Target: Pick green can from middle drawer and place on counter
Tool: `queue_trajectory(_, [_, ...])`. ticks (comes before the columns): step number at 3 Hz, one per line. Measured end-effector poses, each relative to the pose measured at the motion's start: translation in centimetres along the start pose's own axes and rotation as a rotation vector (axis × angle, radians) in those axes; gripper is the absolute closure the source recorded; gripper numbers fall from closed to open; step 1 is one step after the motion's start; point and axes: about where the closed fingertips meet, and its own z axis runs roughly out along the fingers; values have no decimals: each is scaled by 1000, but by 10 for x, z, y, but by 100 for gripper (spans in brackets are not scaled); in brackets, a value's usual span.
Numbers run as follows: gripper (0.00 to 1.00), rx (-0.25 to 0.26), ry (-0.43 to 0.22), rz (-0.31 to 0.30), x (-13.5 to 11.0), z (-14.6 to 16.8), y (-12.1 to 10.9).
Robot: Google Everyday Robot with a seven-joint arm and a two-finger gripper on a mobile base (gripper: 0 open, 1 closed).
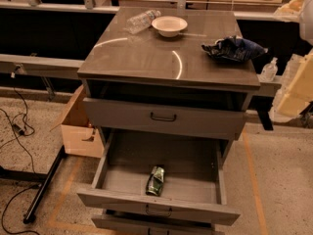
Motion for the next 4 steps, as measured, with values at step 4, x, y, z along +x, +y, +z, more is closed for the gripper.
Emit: queue_trajectory(4, [0,-48,-223,-193,5,100,41])
